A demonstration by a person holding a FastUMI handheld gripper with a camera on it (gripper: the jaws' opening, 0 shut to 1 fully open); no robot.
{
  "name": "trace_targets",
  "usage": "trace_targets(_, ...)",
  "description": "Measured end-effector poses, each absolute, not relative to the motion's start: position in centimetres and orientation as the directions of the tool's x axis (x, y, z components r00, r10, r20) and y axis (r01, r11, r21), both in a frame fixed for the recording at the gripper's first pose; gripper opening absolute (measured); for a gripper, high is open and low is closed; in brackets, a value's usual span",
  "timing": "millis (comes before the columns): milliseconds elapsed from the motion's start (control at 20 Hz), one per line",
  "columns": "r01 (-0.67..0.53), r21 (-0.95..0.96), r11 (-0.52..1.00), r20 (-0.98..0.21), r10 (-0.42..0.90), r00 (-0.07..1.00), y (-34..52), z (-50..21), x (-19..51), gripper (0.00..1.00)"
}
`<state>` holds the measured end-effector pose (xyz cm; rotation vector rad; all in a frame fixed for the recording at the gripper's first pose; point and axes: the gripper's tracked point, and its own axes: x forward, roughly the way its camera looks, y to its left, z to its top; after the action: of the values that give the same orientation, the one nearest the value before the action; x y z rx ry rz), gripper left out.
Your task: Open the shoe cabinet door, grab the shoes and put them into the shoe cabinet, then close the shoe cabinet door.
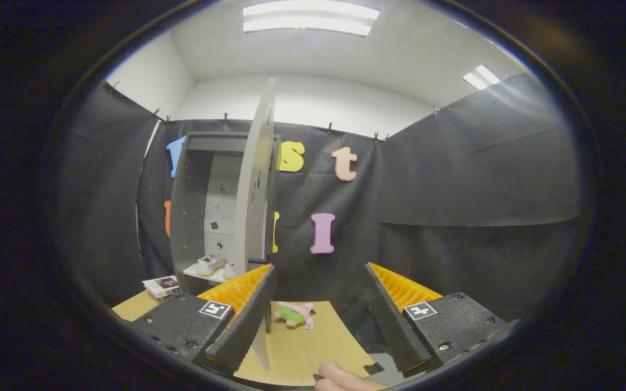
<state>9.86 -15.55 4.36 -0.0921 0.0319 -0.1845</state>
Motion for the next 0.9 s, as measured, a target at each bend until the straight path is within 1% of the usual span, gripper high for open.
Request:
trace_targets(150, 0.182, -0.075, 0.98, -0.068, -0.187, 0.98, -16.9, 2.6, 12.4, 1.0)
trace_targets(300, 0.161, -0.023, 0.987, -0.105, -0.163, 0.981, -16.9, 0.9, 15.2, 1.0)
trace_targets(600, 0.138, -0.012, 0.99, -0.113, -0.139, 0.984, -16.3, 0.0, 18.2, 1.0)
trace_targets(800, 0.08, 0.009, 0.997, -0.147, -0.078, 0.986, -13.6, -1.6, 18.6, 1.0)
trace_targets(850, 0.085, 0.005, 0.996, -0.152, -0.083, 0.985, -13.4, -1.8, 18.3, 1.0)
trace_targets(900, 0.094, 0.001, 0.996, -0.147, -0.093, 0.985, -13.3, -1.5, 18.3, 0.98)
